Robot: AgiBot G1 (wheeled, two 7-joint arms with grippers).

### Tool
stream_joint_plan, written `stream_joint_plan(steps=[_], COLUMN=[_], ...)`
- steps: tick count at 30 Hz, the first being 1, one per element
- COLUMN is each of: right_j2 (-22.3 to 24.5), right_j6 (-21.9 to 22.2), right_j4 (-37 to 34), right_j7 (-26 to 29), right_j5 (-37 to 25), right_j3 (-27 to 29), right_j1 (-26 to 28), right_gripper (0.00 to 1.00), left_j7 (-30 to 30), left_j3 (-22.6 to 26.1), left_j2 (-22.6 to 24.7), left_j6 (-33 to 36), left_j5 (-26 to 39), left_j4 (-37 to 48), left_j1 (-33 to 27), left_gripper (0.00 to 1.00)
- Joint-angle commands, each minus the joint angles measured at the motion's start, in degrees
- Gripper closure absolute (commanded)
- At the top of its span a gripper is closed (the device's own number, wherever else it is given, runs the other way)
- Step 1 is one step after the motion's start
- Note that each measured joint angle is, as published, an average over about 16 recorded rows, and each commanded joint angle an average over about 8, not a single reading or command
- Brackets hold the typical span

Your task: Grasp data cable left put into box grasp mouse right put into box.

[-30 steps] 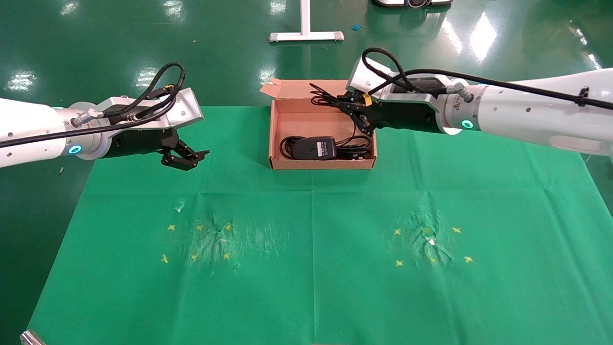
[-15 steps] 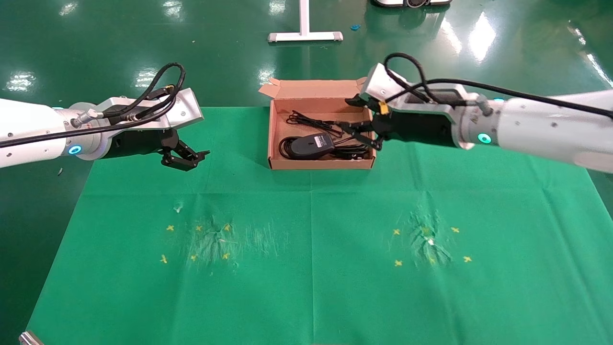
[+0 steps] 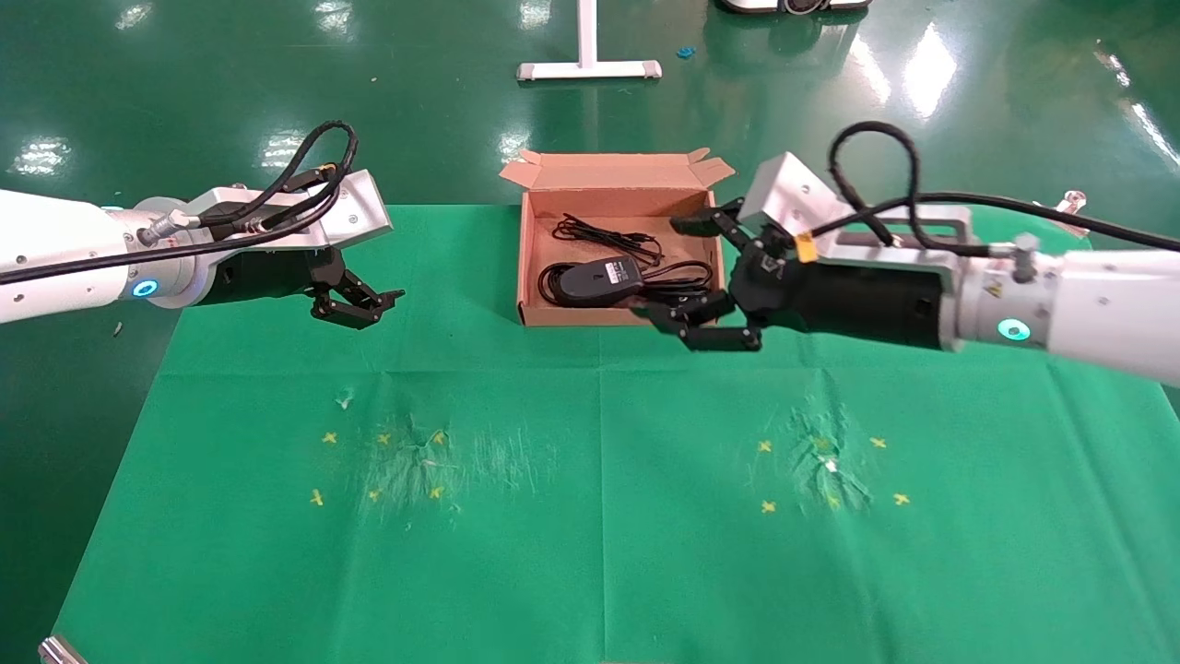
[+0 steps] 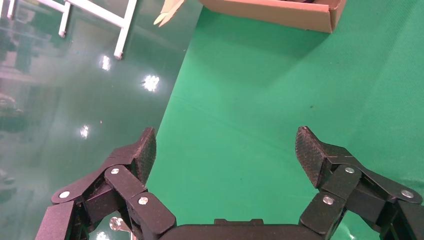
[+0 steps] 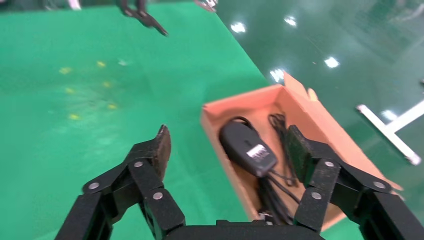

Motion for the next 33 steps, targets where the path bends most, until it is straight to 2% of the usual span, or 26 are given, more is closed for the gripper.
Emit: stream_joint_plan(steps=[1,19,23,33], right_j2=[1.0,10.0,12.0,16.9], right_j6=[-1.1,-10.7,-12.9,-18.2], right_j4=[0.8,8.1,9.7,13.7], right_j7=[0.1,1.2,1.5,2.1], right_j5=[1.9,19.3,23.2,32.8], right_j3=[0.6,5.7,6.9,9.7], right_j1=[-0.9,-9.3,-11.2,-15.8], right_gripper=[0.0,0.0,0.0,0.0], left_j7=[0.0,0.2,1.3,6.1], left_j3=[0.0,-0.3,-2.0,-9.6], left_j2=[0.0,-0.1,-0.5,-2.5], left_j6=[0.0,0.2,1.6,7.4], left_j5=[0.0,-0.5,-3.2,-15.0], left_j4=[0.0,0.0,-0.1,-0.4], left_j1=[0.0,0.2,1.6,7.4], left_gripper=[0.0,0.0,0.0,0.0])
